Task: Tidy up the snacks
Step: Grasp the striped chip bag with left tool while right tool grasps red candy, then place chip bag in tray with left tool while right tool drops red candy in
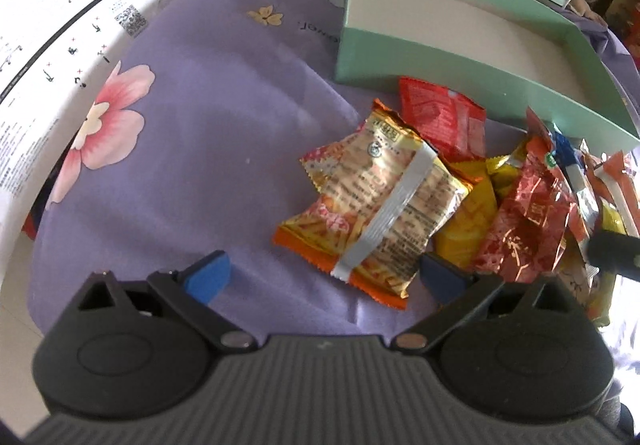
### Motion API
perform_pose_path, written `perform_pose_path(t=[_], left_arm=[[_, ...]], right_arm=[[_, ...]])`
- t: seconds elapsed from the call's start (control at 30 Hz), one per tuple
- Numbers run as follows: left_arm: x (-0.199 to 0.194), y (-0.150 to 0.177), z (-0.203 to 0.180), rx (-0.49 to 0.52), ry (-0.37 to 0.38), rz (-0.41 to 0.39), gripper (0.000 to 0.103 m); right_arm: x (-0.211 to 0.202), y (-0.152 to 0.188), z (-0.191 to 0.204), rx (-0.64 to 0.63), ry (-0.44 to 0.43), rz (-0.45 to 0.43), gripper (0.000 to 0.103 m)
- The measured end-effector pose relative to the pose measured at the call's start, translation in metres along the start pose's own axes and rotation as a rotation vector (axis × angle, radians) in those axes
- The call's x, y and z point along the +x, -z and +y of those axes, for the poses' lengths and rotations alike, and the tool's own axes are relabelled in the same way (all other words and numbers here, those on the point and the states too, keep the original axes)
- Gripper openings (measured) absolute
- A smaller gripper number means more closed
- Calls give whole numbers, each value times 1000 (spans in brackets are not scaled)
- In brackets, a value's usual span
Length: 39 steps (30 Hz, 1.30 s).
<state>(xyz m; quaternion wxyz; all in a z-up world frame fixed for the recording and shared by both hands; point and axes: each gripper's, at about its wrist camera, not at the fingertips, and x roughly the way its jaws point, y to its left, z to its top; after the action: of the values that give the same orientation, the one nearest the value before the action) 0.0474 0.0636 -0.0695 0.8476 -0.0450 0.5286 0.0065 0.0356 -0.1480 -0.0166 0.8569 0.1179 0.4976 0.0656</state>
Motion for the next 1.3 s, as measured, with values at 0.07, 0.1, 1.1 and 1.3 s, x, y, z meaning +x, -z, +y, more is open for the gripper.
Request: perform_pose_path(t=[0.07,0.1,1.1,1.3], left_arm=[[-2,-2,-2,27,6,-21,103],[-3,-4,-4,45,8,-35,103],[-22,-6,-35,212,122,-108,40],[-47,-14,-32,188,149,-128,40]], right_arm=[[6,-2,9,-8,-7,7,67],[10,-4,14,-11,-14,11,67],[7,-4,-9,26,-76,-20,28],[-15,-14,-14,21,-81,-65,28]])
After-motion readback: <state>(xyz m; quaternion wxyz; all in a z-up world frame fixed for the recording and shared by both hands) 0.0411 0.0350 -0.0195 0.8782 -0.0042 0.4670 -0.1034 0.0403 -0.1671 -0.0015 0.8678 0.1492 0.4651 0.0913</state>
